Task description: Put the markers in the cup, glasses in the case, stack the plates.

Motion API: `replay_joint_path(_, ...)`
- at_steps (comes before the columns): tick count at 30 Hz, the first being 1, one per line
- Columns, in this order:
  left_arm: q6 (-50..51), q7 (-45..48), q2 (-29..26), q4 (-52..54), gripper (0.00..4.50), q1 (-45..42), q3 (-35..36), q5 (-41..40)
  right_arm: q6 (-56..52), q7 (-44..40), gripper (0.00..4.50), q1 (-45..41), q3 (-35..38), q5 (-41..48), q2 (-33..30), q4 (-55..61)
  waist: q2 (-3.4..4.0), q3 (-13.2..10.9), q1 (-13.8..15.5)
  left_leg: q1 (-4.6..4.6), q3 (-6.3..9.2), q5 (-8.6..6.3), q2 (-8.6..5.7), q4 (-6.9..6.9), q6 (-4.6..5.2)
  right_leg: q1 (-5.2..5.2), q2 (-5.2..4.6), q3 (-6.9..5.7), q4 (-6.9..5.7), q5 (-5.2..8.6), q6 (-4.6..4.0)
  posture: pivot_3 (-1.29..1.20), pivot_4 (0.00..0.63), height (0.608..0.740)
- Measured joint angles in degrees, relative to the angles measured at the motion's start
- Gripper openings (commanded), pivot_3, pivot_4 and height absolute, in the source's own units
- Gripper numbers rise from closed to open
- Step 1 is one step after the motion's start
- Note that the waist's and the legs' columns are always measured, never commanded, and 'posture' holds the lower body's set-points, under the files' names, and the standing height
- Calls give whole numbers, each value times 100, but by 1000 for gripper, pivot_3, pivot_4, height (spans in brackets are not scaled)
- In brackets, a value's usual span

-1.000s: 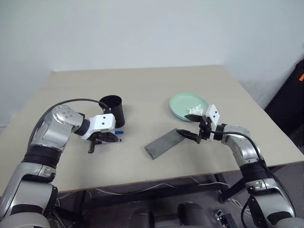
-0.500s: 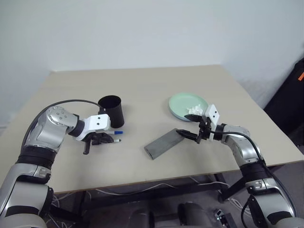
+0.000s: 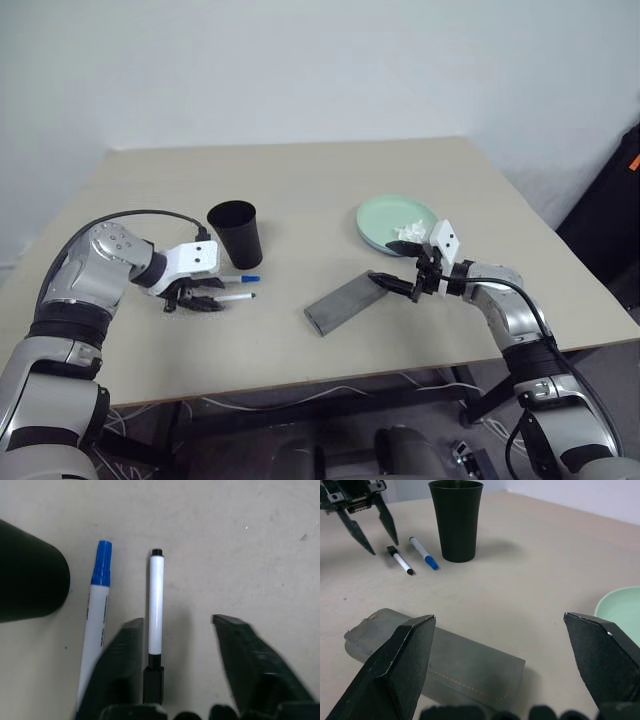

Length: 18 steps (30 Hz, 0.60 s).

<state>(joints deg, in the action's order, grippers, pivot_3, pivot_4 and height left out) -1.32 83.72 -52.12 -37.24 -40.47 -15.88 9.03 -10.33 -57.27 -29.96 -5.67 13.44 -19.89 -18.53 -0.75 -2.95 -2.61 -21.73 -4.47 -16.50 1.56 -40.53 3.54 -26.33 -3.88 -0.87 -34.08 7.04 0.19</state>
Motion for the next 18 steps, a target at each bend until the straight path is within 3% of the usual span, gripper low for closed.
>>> replay_joint_path(18, -166, -25, 12, -310, 3302, -267, -88, 175, 0, -38, 4460, -73, -24, -2, 2, -99, -2, 1, -3, -1, -3, 0, 0, 1, 0, -2, 0, 1, 2, 0, 0, 0, 0, 720)
